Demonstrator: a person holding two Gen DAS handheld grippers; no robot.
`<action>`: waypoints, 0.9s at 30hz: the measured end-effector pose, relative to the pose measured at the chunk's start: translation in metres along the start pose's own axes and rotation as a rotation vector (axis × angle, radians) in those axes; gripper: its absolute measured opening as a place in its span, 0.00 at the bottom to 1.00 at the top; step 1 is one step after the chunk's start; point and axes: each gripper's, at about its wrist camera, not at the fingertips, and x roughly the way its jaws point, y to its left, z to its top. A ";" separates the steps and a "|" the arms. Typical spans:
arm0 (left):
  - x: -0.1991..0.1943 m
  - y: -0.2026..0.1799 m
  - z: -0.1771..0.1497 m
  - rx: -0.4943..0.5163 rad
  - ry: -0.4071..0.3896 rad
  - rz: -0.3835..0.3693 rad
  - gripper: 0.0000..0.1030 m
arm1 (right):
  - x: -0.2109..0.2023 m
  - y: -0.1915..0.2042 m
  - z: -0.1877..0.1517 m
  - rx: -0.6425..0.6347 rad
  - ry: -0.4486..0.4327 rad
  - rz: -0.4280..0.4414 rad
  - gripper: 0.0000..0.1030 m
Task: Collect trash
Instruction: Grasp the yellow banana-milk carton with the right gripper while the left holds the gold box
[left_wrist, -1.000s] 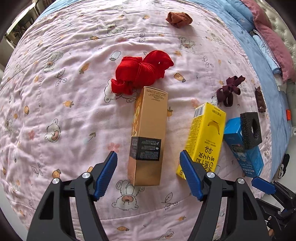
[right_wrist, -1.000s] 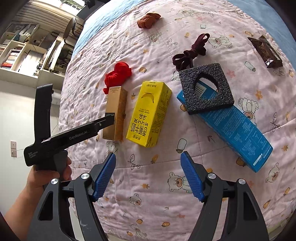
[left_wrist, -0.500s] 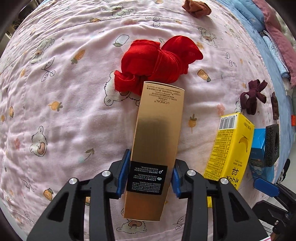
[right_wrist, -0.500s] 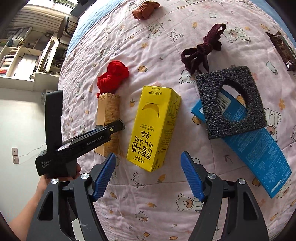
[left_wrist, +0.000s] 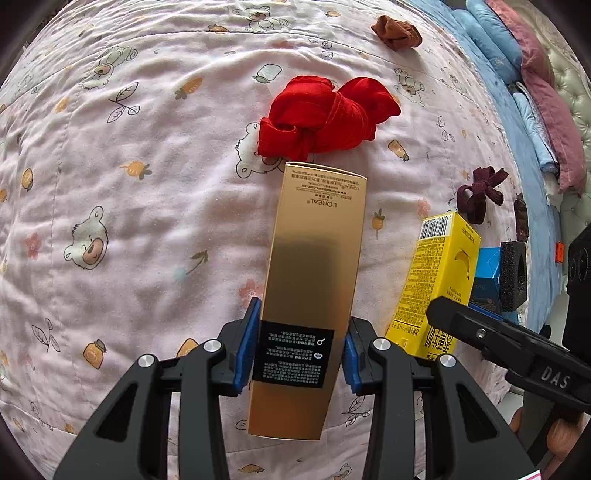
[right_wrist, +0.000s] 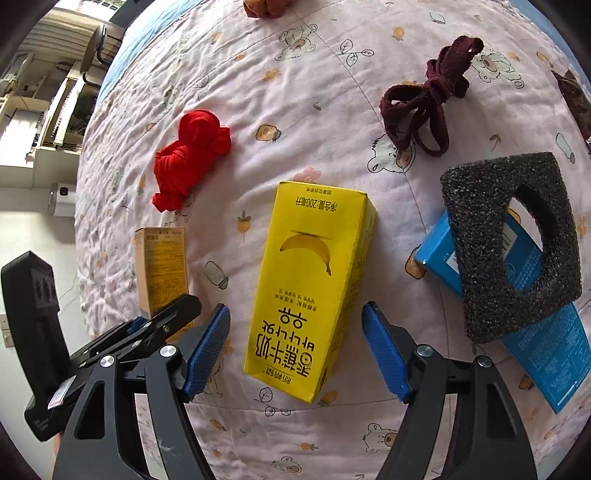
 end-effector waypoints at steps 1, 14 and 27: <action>0.000 0.001 -0.001 -0.005 0.001 -0.001 0.38 | 0.002 0.001 0.000 -0.005 0.003 -0.008 0.70; -0.011 -0.016 -0.038 -0.017 0.019 -0.036 0.38 | -0.011 -0.003 -0.039 -0.097 0.020 0.028 0.48; -0.041 -0.032 -0.139 0.014 0.061 -0.076 0.38 | -0.065 -0.038 -0.151 -0.068 0.065 0.169 0.48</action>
